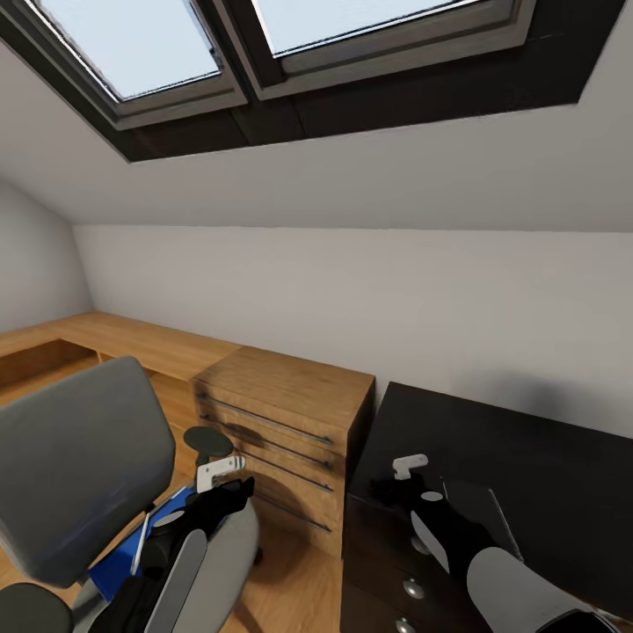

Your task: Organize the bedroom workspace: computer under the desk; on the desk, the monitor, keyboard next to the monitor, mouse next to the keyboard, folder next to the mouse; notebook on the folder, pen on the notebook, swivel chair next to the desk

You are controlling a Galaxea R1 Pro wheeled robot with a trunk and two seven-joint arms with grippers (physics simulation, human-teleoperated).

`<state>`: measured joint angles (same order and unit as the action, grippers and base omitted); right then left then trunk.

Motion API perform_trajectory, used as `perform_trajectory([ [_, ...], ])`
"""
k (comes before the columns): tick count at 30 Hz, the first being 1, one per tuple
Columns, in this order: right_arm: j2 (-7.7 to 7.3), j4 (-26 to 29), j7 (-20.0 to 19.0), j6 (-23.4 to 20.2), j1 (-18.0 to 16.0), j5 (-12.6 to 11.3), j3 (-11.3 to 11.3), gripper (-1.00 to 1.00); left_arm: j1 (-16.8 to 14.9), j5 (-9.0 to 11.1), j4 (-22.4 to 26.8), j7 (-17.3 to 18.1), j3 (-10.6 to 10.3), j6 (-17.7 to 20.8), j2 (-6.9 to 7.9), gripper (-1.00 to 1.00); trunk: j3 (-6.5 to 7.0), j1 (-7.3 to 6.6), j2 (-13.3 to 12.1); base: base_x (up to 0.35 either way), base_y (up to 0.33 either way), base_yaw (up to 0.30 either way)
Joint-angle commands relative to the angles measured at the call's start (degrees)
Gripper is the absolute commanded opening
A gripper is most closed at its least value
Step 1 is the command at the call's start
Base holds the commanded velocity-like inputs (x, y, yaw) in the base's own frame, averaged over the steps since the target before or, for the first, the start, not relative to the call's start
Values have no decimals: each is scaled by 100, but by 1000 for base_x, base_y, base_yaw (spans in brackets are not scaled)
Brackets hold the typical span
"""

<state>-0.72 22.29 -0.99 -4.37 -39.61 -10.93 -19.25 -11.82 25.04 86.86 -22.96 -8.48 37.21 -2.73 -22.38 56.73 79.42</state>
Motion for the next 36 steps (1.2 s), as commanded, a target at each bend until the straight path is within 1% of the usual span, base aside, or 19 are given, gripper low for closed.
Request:
perform_trajectory([
  [1, -7, 12, 0, -29, -3, -59, -35, 100, -5, 61, 5, -55, -5, 13, 0, 100, -7, 2, 4, 110, 0, 0],
  [27, 2, 12, -5, -67, -3, -65, -41, 100, -5, 63, -1, -51, -5, 14, 0, 100, -7, 2, 4, 12, 0, 0],
  [29, 30, 12, -5, -90, -3, -66, -40, 100, -5, 63, 0, -51, -5, 14, 0, 100, -7, 2, 4, 0, 0, 0],
  [32, 147, 12, -6, -138, -3, -62, -34, 100, -5, 63, 1, -51, -5, 14, 1, 100, -7, 2, 4, 0, 0, 0],
  [36, 233, 0, -4, -165, -3, -54, -29, 100, -5, 63, 3, -51, -5, 14, 1, 100, -7, 2, 4, 0, 0, 0],
])
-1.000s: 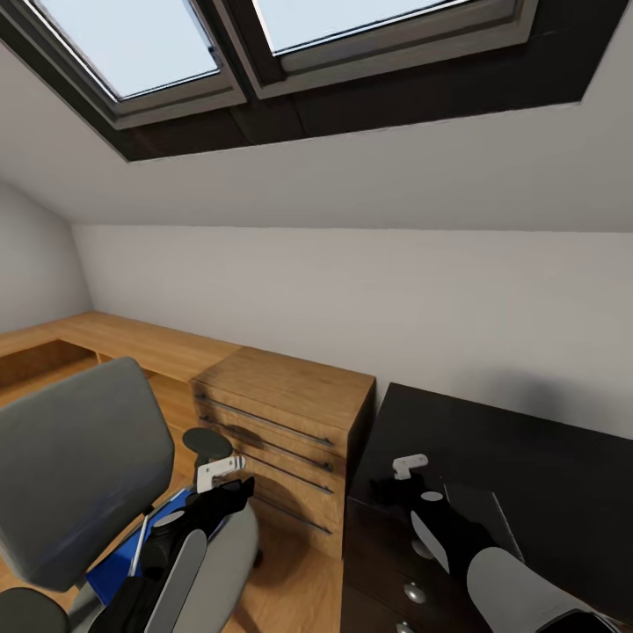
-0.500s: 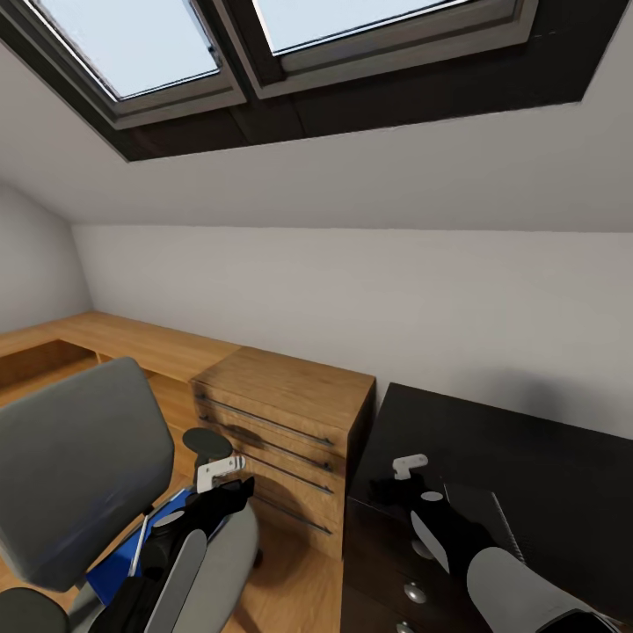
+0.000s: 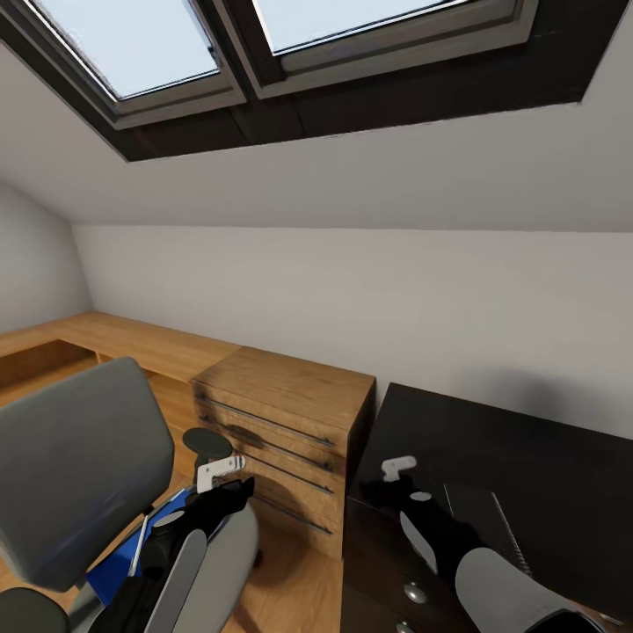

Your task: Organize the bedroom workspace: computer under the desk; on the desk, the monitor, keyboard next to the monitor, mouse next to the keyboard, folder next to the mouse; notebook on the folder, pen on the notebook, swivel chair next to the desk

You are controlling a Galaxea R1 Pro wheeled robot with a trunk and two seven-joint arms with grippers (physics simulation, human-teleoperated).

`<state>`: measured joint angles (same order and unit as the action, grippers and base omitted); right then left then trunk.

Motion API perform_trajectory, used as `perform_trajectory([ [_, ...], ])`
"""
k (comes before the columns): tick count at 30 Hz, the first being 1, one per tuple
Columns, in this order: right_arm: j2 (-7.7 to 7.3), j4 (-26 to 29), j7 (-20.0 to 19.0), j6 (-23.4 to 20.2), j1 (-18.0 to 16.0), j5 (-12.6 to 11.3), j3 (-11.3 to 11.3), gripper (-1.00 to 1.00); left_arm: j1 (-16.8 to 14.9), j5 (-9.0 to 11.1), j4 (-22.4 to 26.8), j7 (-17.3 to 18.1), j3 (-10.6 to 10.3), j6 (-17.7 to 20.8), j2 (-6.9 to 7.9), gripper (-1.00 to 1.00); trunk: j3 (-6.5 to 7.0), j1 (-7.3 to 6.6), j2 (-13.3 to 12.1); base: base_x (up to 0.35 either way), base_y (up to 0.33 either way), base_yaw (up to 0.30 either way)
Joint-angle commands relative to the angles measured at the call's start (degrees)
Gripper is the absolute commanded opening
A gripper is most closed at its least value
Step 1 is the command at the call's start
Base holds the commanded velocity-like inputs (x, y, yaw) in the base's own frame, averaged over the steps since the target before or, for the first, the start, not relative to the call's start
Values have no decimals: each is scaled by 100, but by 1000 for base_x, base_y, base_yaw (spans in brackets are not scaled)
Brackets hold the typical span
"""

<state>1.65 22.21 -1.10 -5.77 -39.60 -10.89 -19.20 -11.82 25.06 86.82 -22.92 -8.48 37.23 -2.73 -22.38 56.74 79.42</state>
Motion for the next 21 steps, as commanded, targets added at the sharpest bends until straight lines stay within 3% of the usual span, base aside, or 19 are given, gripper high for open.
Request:
perform_trajectory([
  [1, 10, -10, 6, -30, -4, -57, -35, 100, -4, 60, 6, -55, -5, 12, -1, 100, -7, 0, 4, 0, 0, 0],
  [21, 31, -147, 13, -37, -4, -61, -1, 100, -4, 81, 1, -55, -5, 12, 0, 100, -7, 0, 4, 0, 0, 0],
])
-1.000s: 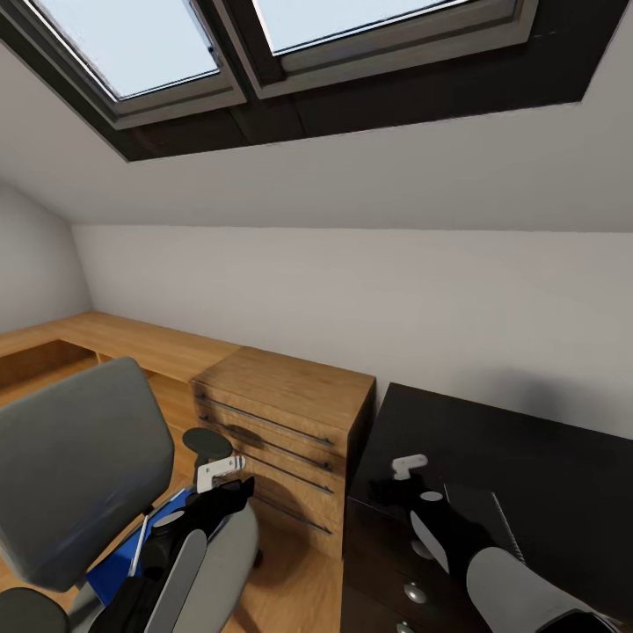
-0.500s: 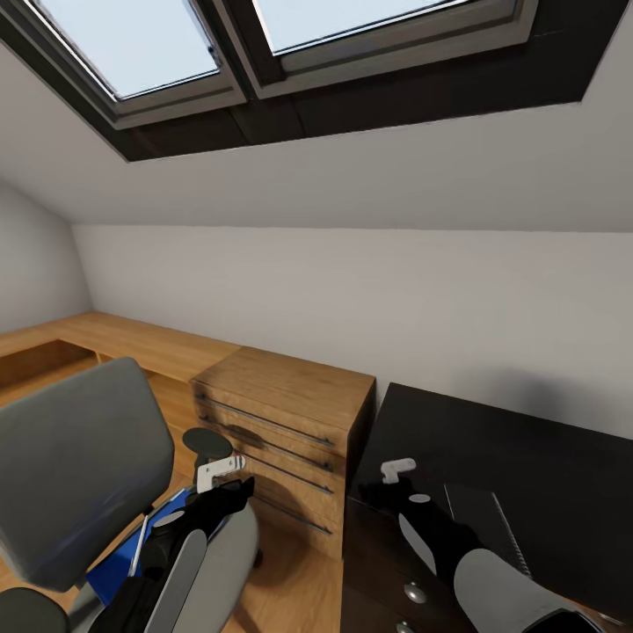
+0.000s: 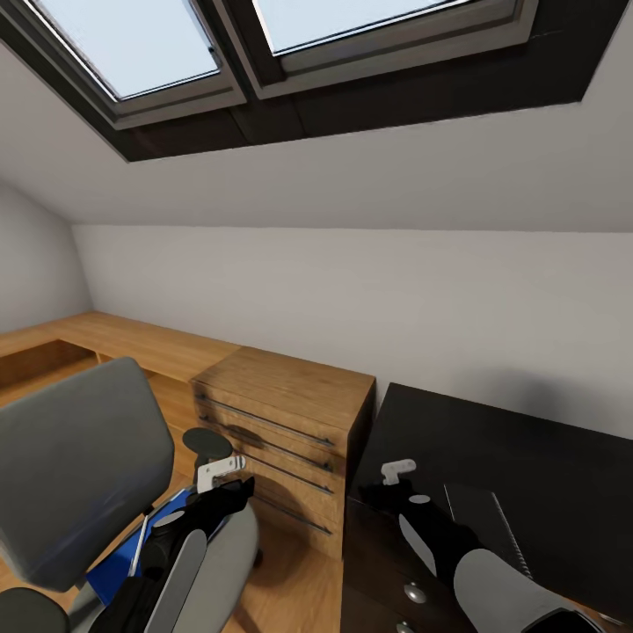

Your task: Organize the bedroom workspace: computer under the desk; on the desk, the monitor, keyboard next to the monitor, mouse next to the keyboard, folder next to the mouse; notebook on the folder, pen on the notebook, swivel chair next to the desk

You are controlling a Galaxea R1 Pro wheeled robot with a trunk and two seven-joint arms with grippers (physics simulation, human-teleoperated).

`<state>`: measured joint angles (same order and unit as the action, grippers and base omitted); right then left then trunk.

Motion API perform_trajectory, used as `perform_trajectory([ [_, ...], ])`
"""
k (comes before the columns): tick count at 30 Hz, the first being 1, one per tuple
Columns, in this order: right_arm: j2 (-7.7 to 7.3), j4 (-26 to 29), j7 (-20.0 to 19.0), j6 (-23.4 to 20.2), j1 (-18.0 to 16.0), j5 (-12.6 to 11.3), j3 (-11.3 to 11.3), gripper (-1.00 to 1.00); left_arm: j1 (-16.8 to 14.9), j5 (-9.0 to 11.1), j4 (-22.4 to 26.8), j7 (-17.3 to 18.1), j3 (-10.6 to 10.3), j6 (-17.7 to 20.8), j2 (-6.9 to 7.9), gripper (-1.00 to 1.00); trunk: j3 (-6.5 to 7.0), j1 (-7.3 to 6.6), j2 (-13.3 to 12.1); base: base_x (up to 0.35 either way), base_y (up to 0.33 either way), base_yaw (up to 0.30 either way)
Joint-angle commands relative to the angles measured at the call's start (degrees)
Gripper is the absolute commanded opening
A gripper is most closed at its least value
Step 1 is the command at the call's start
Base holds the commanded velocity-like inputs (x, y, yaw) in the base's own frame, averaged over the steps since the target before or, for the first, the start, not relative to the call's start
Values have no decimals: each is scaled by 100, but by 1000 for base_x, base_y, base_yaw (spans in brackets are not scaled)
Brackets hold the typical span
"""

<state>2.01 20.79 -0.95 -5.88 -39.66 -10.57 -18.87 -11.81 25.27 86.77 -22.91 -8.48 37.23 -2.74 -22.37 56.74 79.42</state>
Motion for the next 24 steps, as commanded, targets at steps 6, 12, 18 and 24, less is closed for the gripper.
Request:
perform_trajectory([
  [6, -3, -5, -2, -27, 2, -94, -29, 100, -5, 65, 7, -55, -5, 13, -5, 100, -8, 0, 4, 0, 0, 0],
  [12, -5, -5, 0, -27, 2, -94, -29, 100, -5, 66, 7, -55, -5, 13, -7, 100, -8, 0, 4, 0, 0, 0],
  [18, -6, -5, 3, -23, 2, -94, -26, 100, -5, 66, 7, -55, -5, 13, -6, 100, -8, 0, 4, 0, 0, 0],
  [24, -8, -5, 5, -20, 2, -96, -15, 100, -5, 92, 10, -55, 3, 13, 0, 100, -8, 0, 4, 0, 0, 0],
])
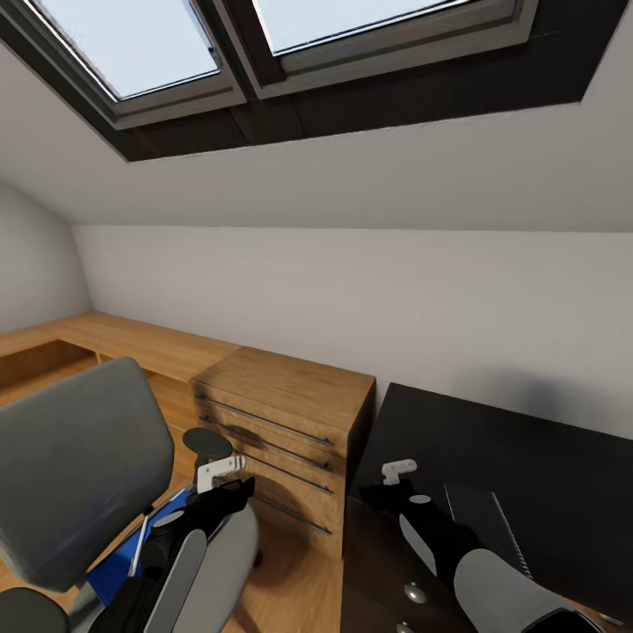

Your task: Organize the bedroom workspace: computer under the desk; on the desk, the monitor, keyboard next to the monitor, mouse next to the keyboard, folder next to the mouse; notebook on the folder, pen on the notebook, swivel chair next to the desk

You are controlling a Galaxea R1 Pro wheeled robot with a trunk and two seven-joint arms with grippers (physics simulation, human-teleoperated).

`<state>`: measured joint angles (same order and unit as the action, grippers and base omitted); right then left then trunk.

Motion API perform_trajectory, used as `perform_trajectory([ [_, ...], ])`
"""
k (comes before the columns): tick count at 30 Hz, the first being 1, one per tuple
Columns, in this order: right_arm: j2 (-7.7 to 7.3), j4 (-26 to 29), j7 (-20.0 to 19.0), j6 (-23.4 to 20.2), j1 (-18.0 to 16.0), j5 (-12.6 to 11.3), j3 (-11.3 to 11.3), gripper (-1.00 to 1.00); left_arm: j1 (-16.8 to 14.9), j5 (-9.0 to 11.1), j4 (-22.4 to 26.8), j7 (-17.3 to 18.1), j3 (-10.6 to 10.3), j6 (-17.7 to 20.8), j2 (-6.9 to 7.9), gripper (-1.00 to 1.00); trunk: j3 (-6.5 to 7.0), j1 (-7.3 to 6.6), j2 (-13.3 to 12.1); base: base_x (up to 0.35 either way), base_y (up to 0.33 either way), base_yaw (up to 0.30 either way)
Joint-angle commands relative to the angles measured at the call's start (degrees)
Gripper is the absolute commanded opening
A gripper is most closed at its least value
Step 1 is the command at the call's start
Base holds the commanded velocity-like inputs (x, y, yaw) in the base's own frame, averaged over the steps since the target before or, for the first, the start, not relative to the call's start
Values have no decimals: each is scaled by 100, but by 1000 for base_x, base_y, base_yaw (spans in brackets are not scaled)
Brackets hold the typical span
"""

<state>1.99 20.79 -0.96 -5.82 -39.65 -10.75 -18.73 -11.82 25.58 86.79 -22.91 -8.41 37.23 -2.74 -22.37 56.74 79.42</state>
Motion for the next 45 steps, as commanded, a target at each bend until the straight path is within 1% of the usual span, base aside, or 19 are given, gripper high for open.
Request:
perform_trajectory([
  [1, -6, -4, 7, -25, 1, -79, -27, 100, -5, 78, 9, -55, -2, 13, 1, 100, -8, 0, 4, 0, 0, 0],
  [7, -11, -4, 8, -24, 1, -85, -11, 100, -5, 119, 13, -55, 8, 13, 1, 100, -8, 0, 4, 0, 0, 0],
  [29, -51, 4, 8, 2, 1, -125, 32, 100, -5, 122, 13, -64, 41, 13, 5, 100, -8, 0, 4, 0, 0, 0],
  [36, -58, 4, 8, 2, 1, -129, 110, 100, -5, 122, 13, -64, 41, 13, 2, 100, -8, 0, 4, 0, 0, 0],
  [45, -60, 4, 8, 2, 1, -129, 123, 100, -5, 123, 13, -64, 41, 12, 1, 100, -8, 0, 4, 0, 0, 0],
])
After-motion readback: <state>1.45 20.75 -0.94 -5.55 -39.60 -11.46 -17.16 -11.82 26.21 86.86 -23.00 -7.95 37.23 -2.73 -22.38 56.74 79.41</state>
